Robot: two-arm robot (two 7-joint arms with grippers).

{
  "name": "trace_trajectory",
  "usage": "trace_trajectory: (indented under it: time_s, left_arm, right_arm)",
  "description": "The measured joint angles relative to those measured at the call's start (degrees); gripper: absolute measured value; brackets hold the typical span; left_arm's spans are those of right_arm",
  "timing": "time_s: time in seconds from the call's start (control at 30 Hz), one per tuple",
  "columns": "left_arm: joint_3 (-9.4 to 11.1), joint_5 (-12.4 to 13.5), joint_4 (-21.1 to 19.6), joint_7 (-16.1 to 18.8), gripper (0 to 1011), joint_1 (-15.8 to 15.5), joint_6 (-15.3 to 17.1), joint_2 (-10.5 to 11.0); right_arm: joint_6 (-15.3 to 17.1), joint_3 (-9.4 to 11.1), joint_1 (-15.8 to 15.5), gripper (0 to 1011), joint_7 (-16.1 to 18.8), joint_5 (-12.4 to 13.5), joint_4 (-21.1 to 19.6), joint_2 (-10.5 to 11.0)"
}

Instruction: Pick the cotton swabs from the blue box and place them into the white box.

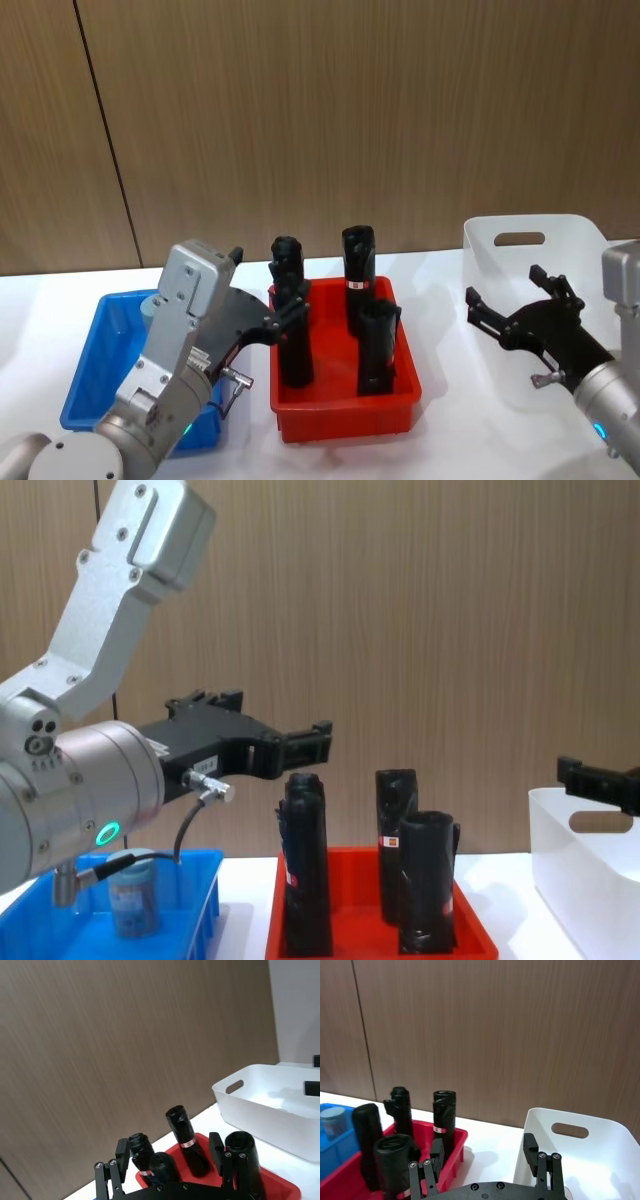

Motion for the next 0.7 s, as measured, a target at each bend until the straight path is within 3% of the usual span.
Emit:
trace_trajectory:
  time_s: [0.3,0.7]
  left_arm:
    - [0.5,1.0,-0.5,3.6,1004,0.8,-1.4,0.1]
    - [0.6,1.0,-0.5,3.7,1004,0.8,-1.4,0.1]
  right_arm:
    - [0.1,0.0,-4.2,1001,-0.6,0.4,-6.4,0.1]
    - [0.1,0.0,-5.9,1002,-0.8,0.5,-8.8,0.2]
